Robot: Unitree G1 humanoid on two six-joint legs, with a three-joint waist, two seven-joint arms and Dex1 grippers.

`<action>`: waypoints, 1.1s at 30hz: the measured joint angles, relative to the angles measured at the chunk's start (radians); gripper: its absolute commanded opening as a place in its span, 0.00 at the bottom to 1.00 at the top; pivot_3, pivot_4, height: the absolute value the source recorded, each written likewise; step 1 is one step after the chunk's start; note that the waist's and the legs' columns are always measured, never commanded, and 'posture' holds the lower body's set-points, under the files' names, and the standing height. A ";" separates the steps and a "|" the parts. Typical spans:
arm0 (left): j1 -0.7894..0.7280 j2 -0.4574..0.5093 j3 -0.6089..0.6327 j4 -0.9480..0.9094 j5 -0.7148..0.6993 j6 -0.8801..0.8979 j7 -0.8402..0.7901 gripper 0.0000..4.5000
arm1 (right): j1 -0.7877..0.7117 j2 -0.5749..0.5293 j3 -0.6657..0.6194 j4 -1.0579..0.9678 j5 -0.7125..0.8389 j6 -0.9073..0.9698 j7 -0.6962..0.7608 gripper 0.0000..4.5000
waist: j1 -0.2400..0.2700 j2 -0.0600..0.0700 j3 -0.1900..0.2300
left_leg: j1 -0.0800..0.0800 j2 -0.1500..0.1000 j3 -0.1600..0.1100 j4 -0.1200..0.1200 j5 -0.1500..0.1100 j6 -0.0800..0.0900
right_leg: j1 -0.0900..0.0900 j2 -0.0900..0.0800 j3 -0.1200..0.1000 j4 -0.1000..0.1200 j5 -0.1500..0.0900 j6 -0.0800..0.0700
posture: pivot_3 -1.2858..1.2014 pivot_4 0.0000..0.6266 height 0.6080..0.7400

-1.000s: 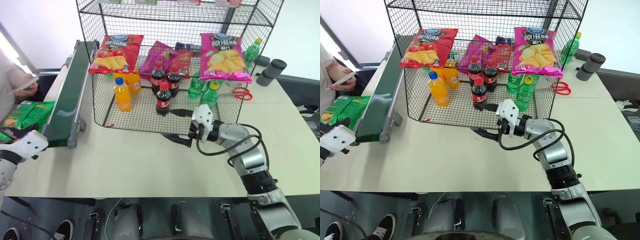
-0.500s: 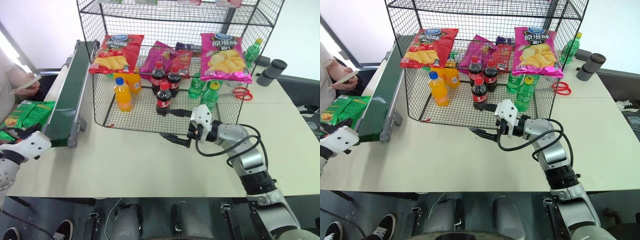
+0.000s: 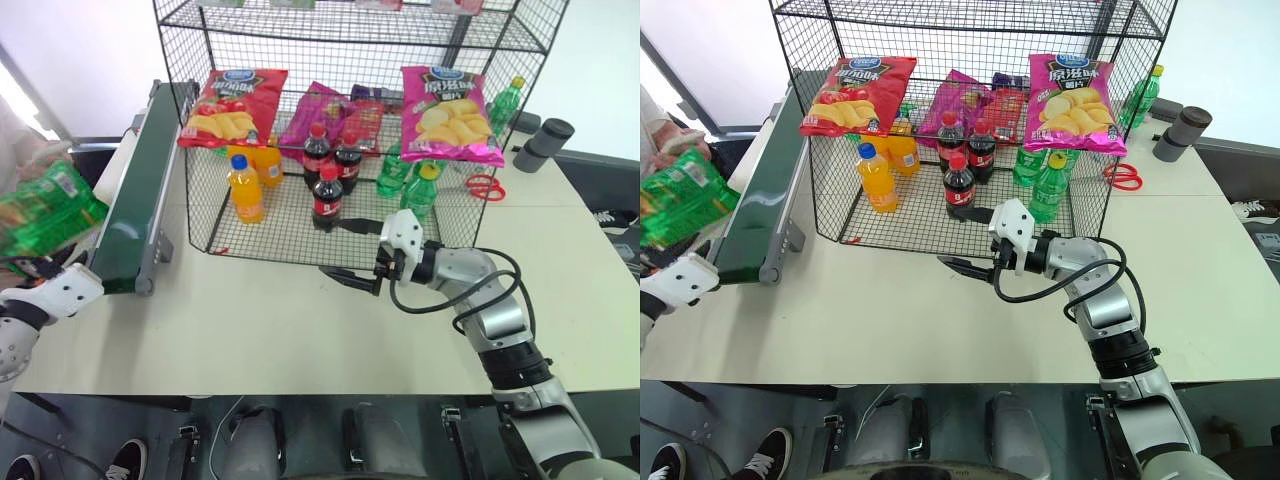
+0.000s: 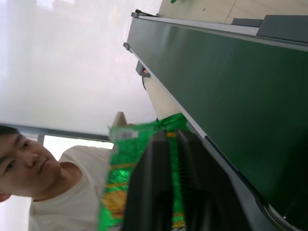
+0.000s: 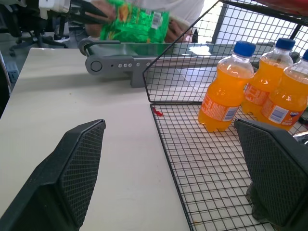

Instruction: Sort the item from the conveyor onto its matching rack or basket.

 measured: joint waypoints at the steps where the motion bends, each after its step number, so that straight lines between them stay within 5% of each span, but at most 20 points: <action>1: 0.000 0.000 0.000 -0.002 -0.002 -0.002 -0.005 0.58 | 0.000 0.000 0.001 0.000 0.000 0.000 0.000 1.00 | 0.000 0.000 0.000 | 0.000 0.000 0.000 0.000 0.000 0.000 | 0.000 0.000 0.000 0.000 0.000 0.000 | 0.52 0.24 1.00; 5: 0.000 0.000 -0.001 -0.010 -0.003 -0.007 -0.014 0.99 | 0.000 0.000 0.001 0.000 0.000 0.000 0.000 1.00 | 0.000 0.000 0.000 | 0.000 0.000 0.000 0.000 0.000 0.000 | 0.000 0.000 0.000 0.000 0.000 0.000 | 0.52 0.24 1.00; 33: 0.032 0.003 -0.039 -0.063 0.044 0.008 0.003 0.99 | 0.000 0.002 0.010 0.000 0.005 0.001 0.018 1.00 | 0.000 0.000 0.000 | 0.000 0.000 0.000 0.000 0.000 0.000 | 0.000 0.000 0.000 0.000 0.000 0.000 | 0.52 0.24 1.00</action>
